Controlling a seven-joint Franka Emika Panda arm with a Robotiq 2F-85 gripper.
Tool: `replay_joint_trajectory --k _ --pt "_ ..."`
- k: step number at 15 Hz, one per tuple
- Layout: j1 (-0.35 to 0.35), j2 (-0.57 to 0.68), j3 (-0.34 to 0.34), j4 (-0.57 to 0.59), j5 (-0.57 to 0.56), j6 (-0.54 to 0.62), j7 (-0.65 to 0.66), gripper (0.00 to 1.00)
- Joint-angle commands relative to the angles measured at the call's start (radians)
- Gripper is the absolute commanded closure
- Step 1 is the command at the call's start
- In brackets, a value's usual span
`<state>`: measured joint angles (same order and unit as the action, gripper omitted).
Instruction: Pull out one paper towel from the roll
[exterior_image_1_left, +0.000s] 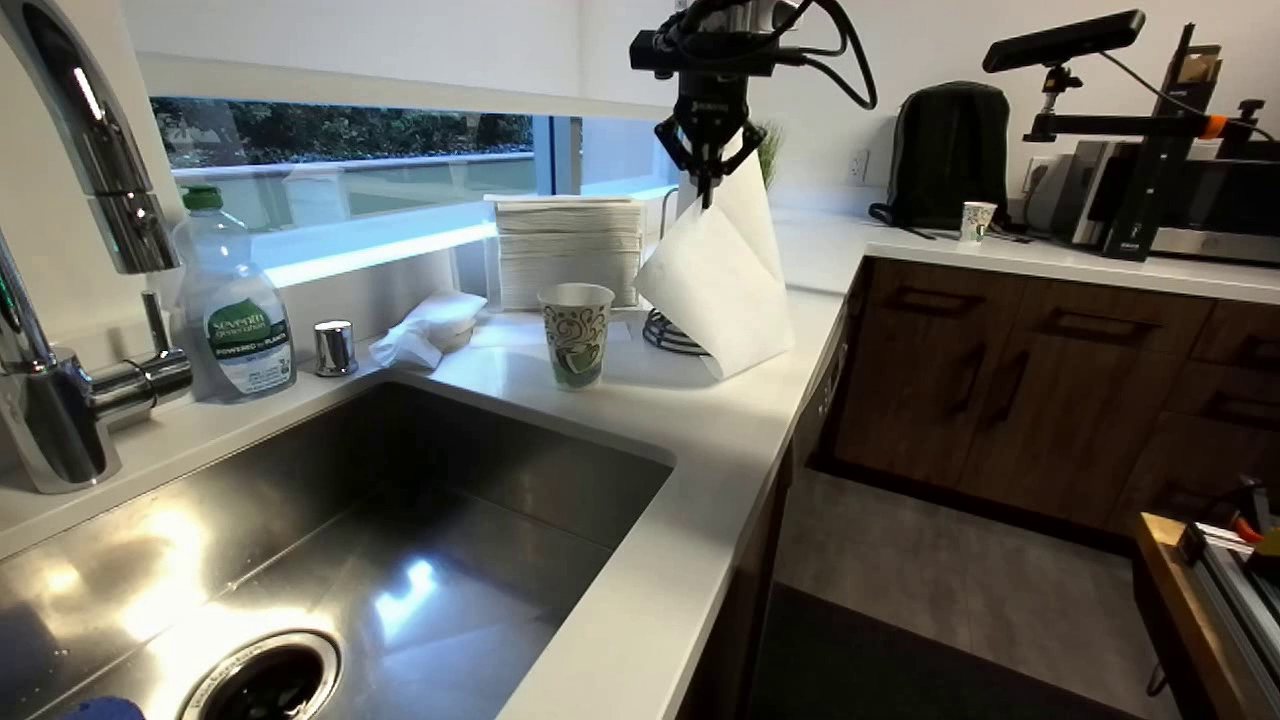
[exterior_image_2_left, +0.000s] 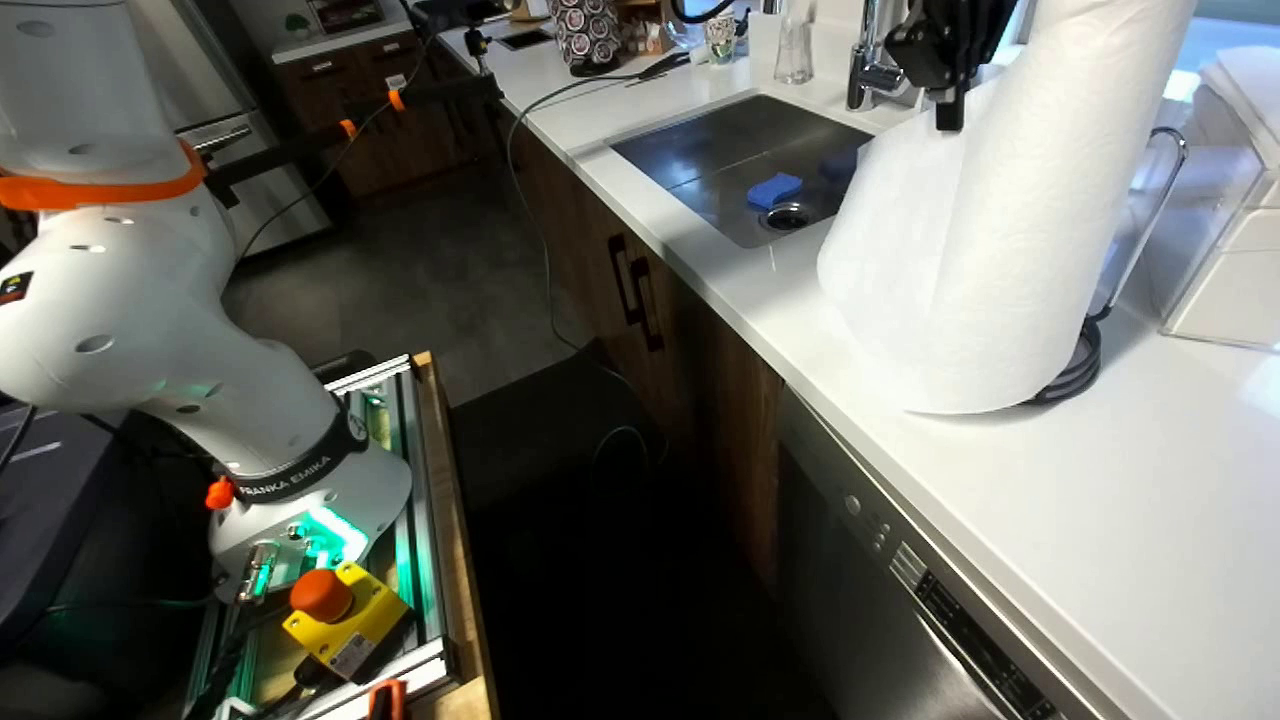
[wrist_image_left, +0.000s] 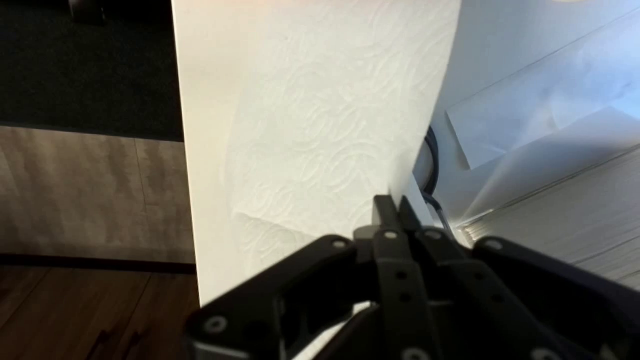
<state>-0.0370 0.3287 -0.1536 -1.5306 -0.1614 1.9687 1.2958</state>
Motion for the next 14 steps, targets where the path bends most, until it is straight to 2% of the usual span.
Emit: replay_joint_trajectory --k 1,5,14 --pt "0.01 -0.038 -0.001 -0.055 -0.02 0.031 0.003 1.0" --pt "0.001 -0.055 0.013 -0.089 0.011 0.067 -0.057 1.0" --pt "-0.009 -0.119 0.012 -0.177 0.01 0.266 -0.243 1.0"
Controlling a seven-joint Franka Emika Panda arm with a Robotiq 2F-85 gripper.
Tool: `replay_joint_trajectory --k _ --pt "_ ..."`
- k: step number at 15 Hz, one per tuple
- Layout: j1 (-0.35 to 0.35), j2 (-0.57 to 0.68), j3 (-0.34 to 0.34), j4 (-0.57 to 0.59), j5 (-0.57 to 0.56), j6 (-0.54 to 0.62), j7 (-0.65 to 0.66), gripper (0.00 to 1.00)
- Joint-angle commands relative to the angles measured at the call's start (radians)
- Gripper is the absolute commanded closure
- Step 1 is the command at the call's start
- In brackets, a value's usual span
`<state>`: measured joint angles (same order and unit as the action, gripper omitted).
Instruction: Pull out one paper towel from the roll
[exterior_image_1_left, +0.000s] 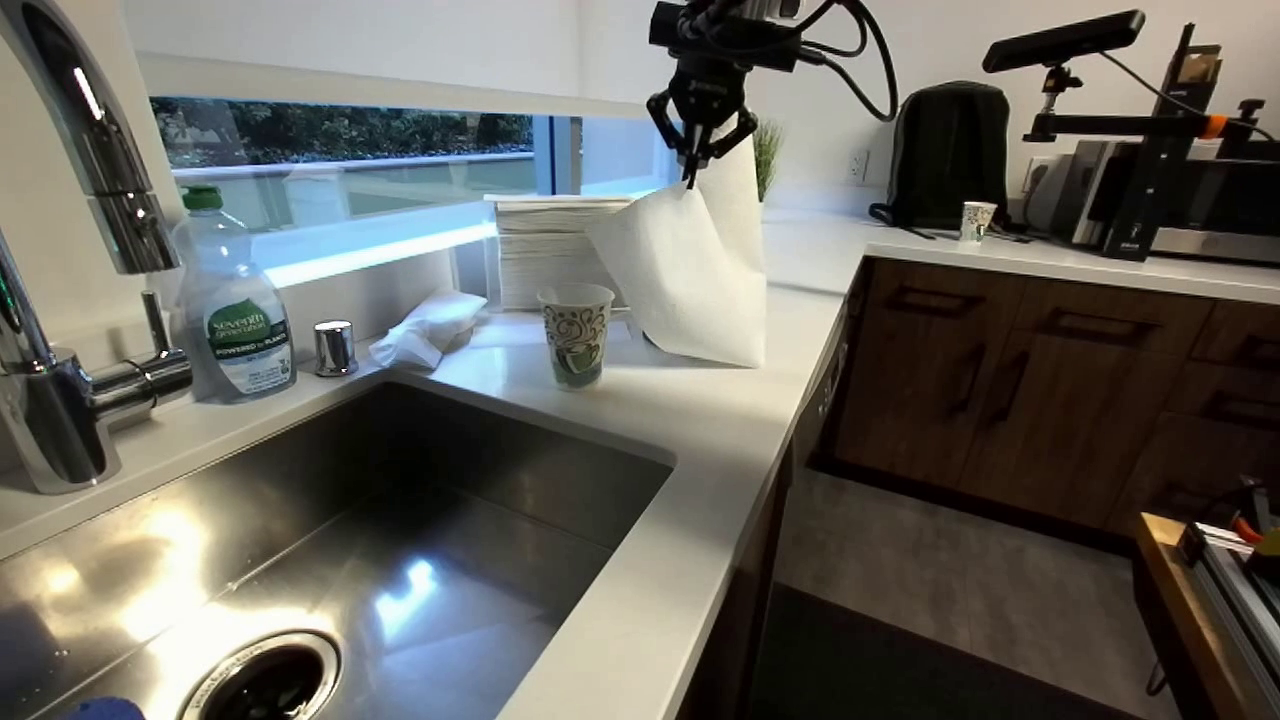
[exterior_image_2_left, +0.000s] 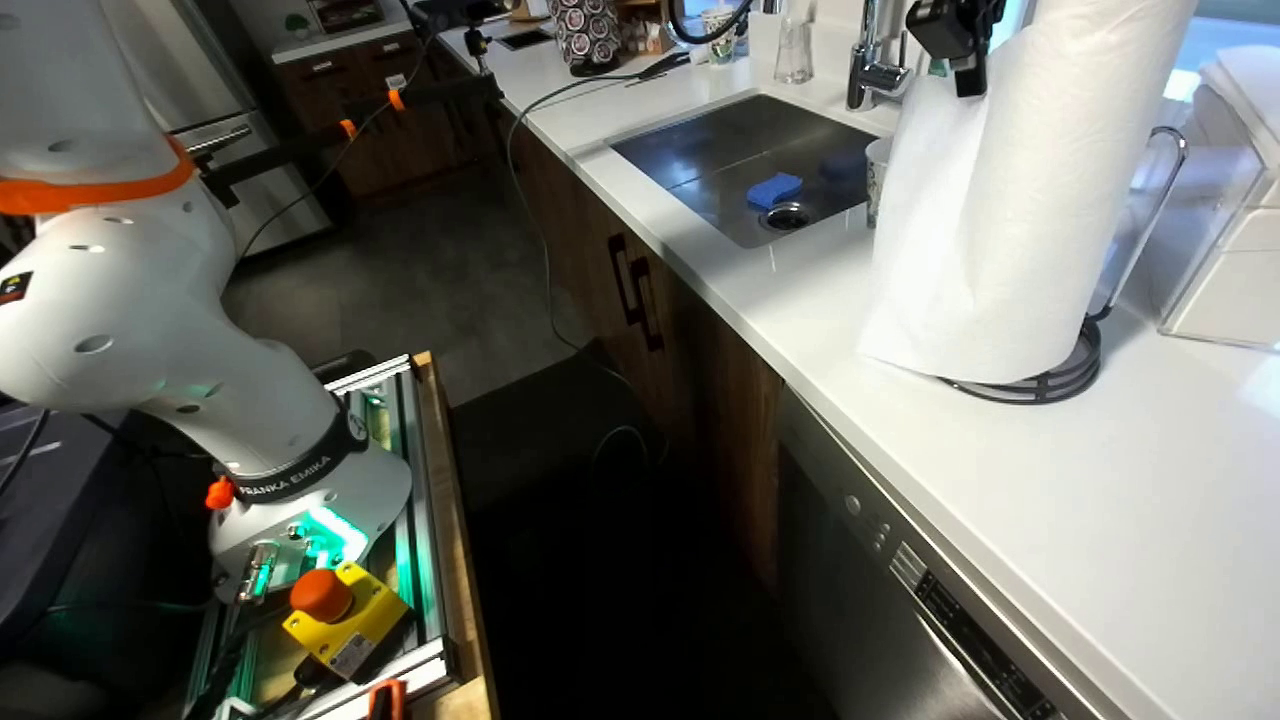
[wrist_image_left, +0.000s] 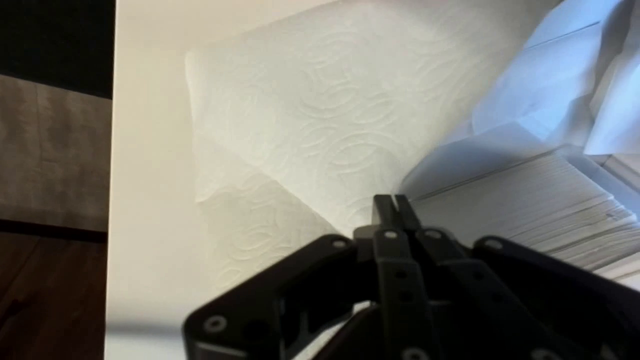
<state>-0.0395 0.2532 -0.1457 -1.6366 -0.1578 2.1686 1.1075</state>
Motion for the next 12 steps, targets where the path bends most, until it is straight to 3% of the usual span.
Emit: replay_joint_trajectory --k 1,8,12 --pt "-0.008 -0.049 0.003 -0.079 0.008 0.085 -0.07 1.0" --pt "-0.003 -0.08 -0.018 -0.15 -0.062 0.283 -0.139 1.0" --pt "0.009 -0.078 -0.04 -0.179 -0.184 0.362 -0.13 1.0"
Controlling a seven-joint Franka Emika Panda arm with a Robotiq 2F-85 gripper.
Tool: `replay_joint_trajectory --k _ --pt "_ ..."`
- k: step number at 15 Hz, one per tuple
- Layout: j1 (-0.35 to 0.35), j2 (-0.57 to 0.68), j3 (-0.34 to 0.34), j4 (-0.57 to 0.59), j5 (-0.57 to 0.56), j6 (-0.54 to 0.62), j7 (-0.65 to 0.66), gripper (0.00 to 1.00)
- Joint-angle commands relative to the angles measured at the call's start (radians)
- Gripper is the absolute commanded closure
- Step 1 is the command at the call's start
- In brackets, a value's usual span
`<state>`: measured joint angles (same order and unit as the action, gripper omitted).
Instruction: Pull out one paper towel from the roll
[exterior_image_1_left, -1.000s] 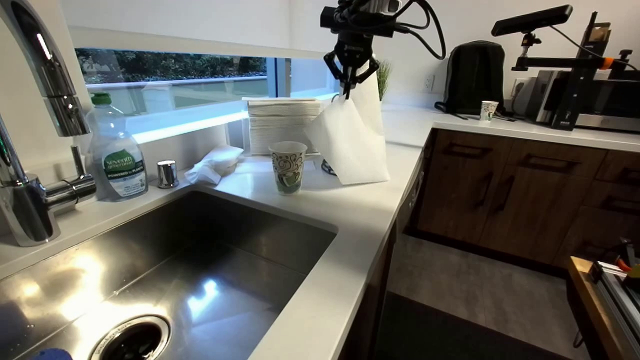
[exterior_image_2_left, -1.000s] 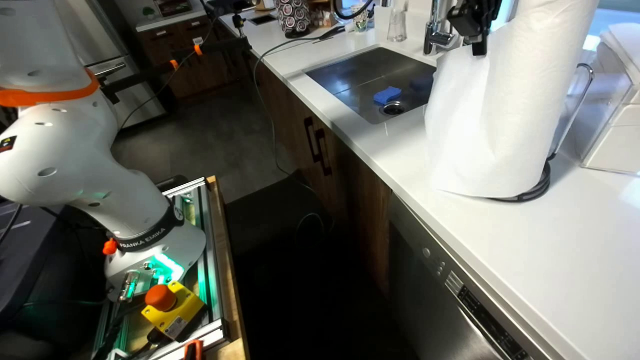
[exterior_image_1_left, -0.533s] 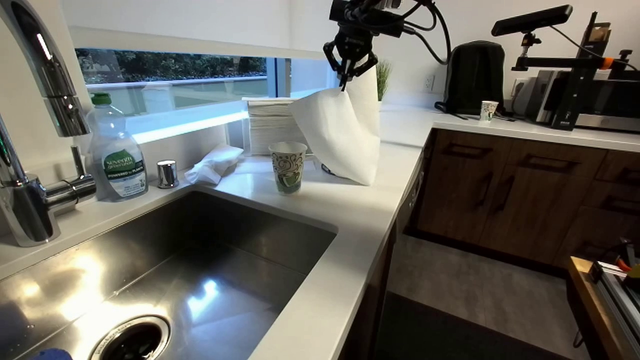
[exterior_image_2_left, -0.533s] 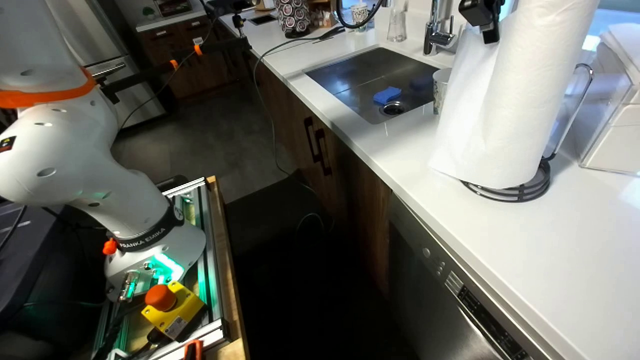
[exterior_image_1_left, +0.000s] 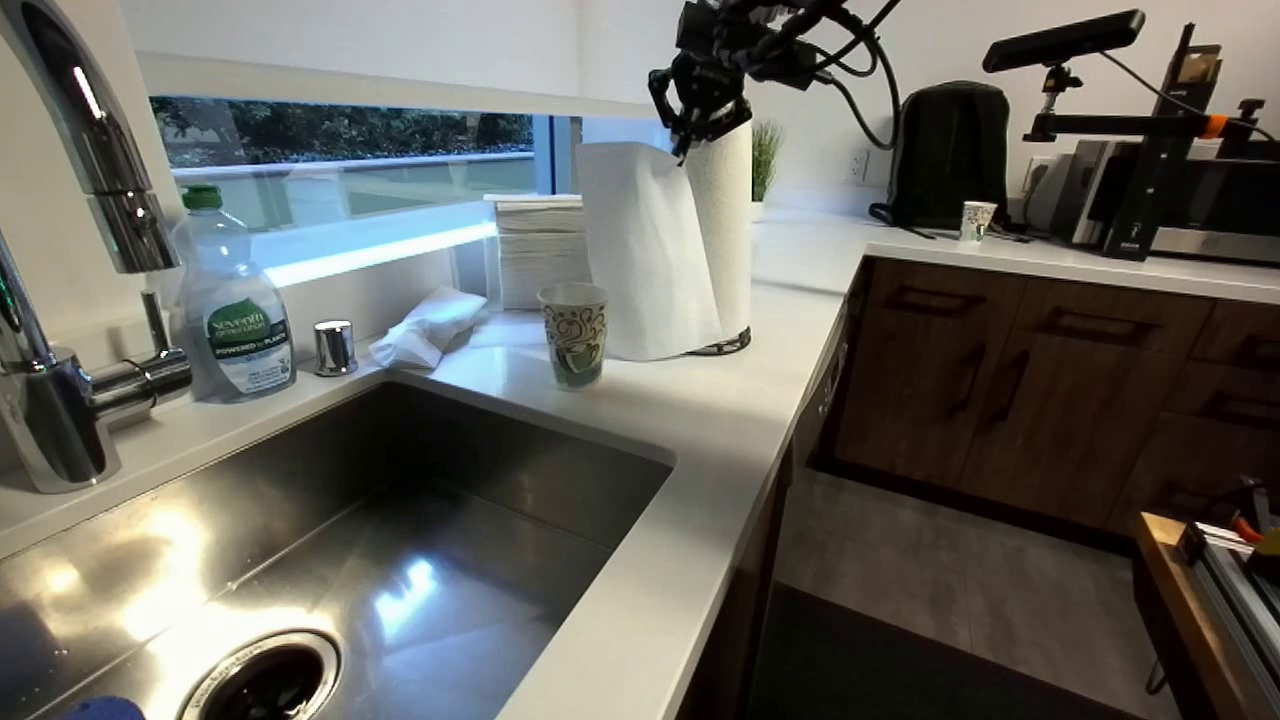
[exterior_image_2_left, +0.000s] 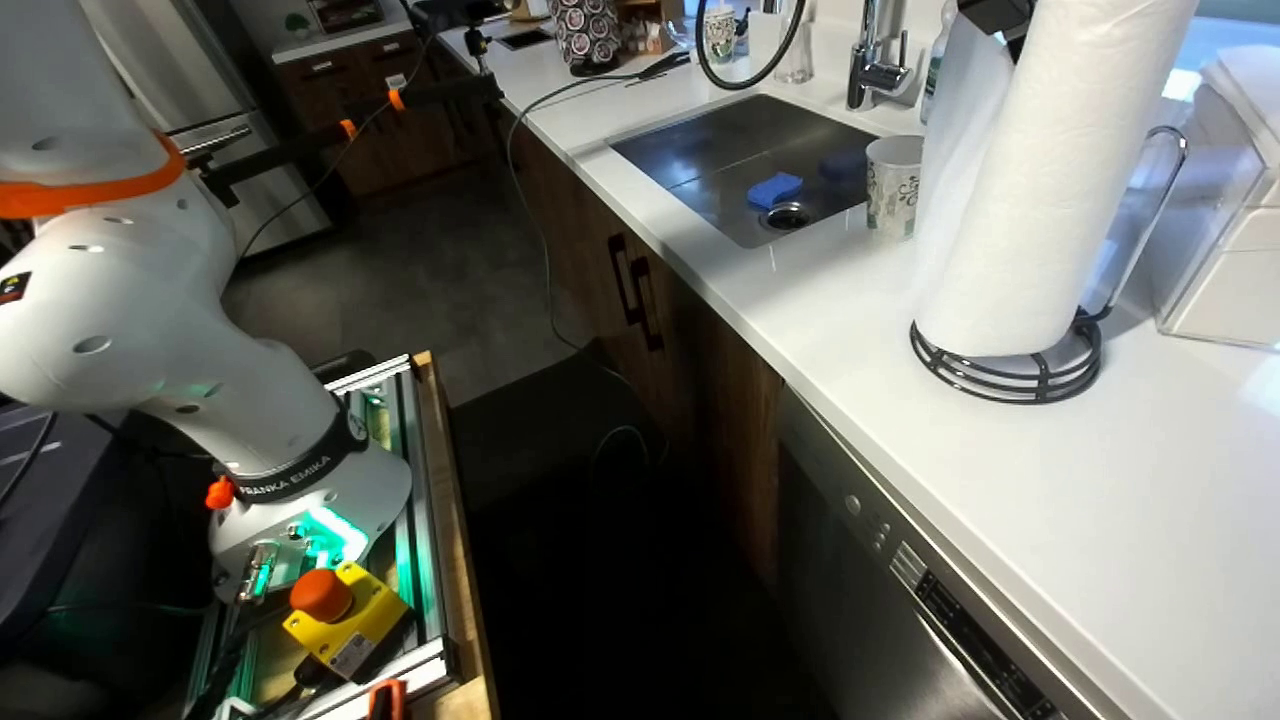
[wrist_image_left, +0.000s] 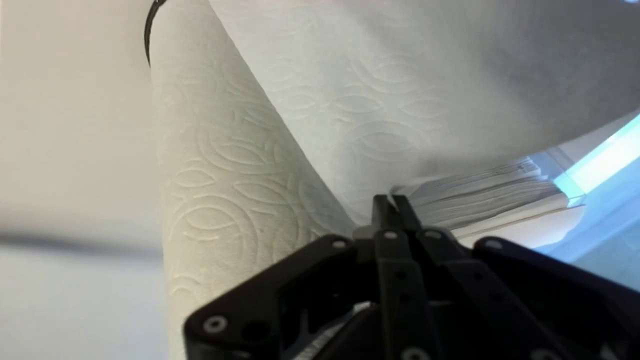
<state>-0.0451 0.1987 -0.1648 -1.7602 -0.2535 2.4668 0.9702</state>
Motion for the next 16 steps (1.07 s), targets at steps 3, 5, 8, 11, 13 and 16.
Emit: replay_joint_trajectory --k 3,5,8,11,13,16 --pt "0.021 -0.023 -0.035 -0.071 -0.177 0.11 0.016 1.0" --pt "0.024 -0.023 -0.039 -0.08 -0.218 0.125 0.016 1.0" --pt "0.022 -0.015 -0.031 -0.088 -0.22 0.105 -0.007 1.0" --pt "0.021 -0.005 -0.021 -0.103 -0.193 0.074 -0.048 1.0" --pt "0.02 0.005 -0.017 -0.115 -0.182 0.059 -0.073 1.0" --pt "0.018 0.019 -0.009 -0.128 -0.153 0.032 -0.117 1.0"
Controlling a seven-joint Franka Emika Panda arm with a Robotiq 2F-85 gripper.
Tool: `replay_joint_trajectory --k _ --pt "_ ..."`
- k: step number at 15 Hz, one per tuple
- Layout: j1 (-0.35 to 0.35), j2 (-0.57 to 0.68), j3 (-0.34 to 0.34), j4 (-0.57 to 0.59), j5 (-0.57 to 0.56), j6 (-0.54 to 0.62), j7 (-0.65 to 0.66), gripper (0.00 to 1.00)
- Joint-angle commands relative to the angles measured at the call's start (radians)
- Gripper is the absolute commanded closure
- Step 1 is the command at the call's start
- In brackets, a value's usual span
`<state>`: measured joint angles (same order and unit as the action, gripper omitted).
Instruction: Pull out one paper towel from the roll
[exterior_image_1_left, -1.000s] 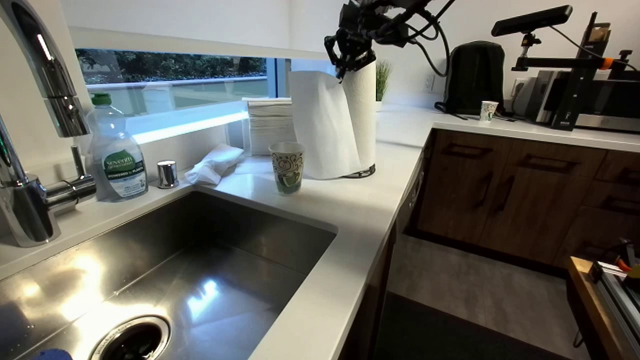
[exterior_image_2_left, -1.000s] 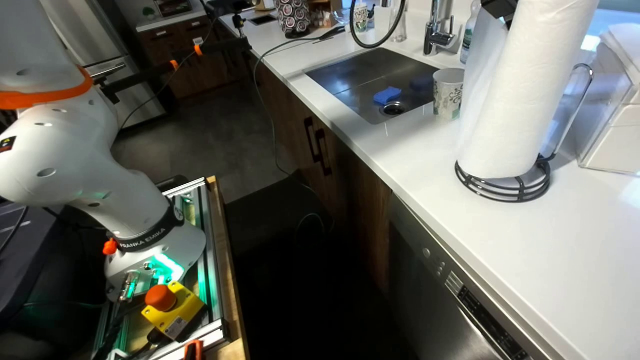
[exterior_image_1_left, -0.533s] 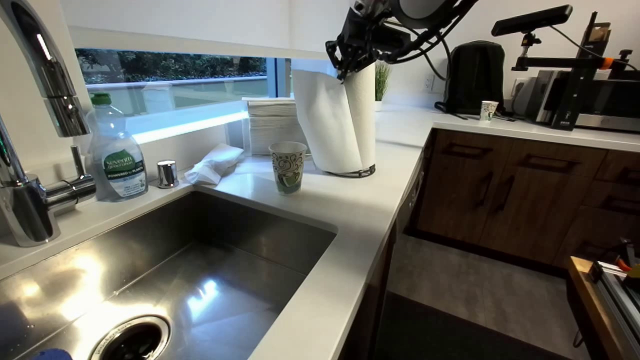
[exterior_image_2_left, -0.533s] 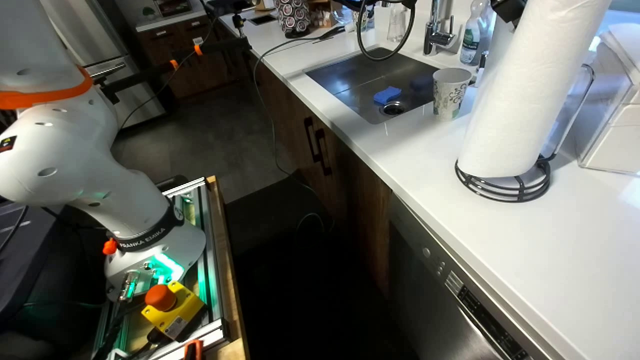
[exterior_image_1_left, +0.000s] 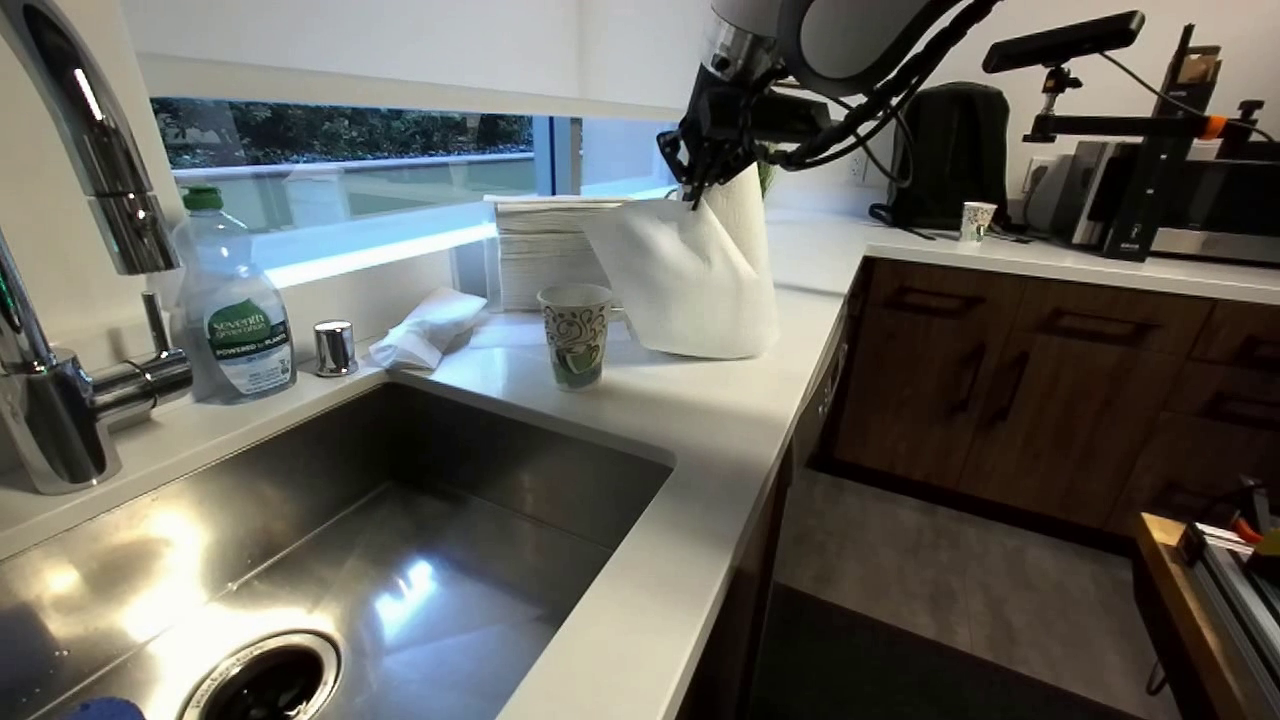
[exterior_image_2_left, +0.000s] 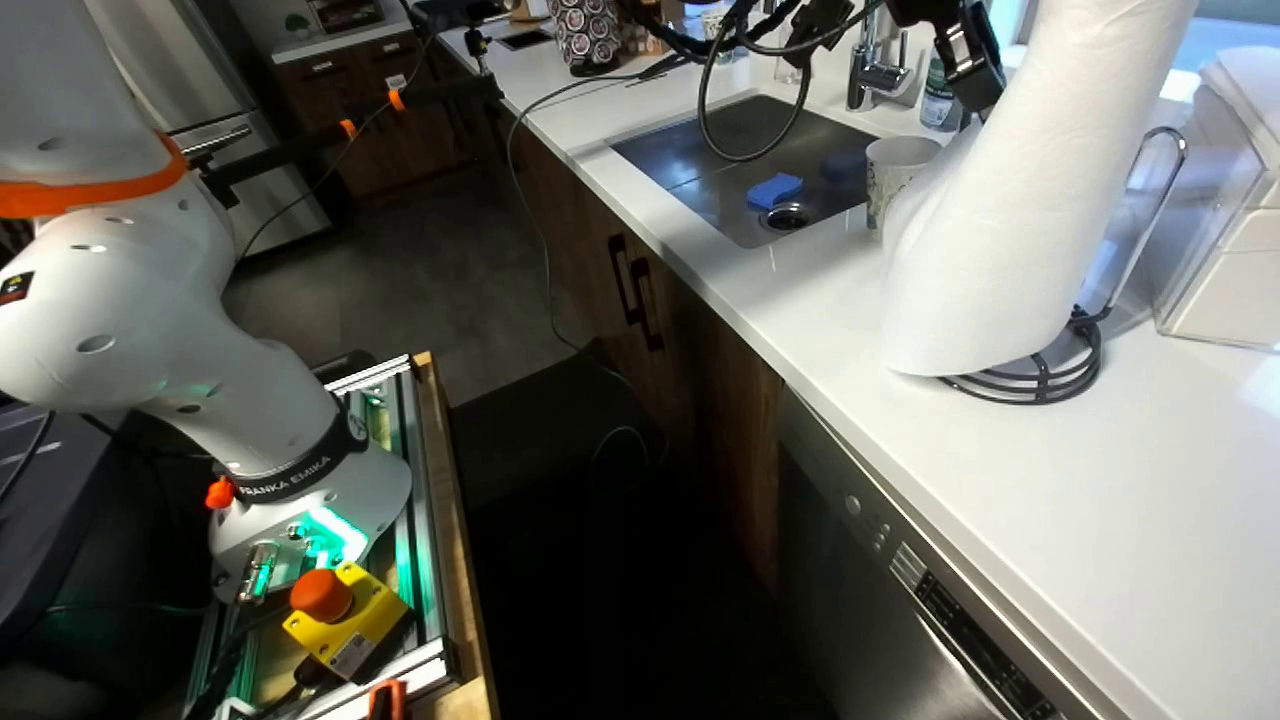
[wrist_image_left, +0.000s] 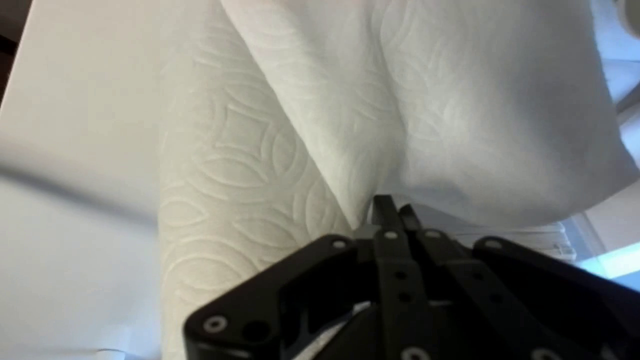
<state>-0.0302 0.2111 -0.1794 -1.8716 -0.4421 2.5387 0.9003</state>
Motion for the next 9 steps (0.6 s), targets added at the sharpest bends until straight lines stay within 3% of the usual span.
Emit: replay_joint_trajectory --k 1,9 --pt "0.004 0.013 0.007 -0.017 0.041 -0.053 -0.056 1.0" --pt "-0.001 0.063 0.015 0.0 0.121 -0.172 -0.124 1.0"
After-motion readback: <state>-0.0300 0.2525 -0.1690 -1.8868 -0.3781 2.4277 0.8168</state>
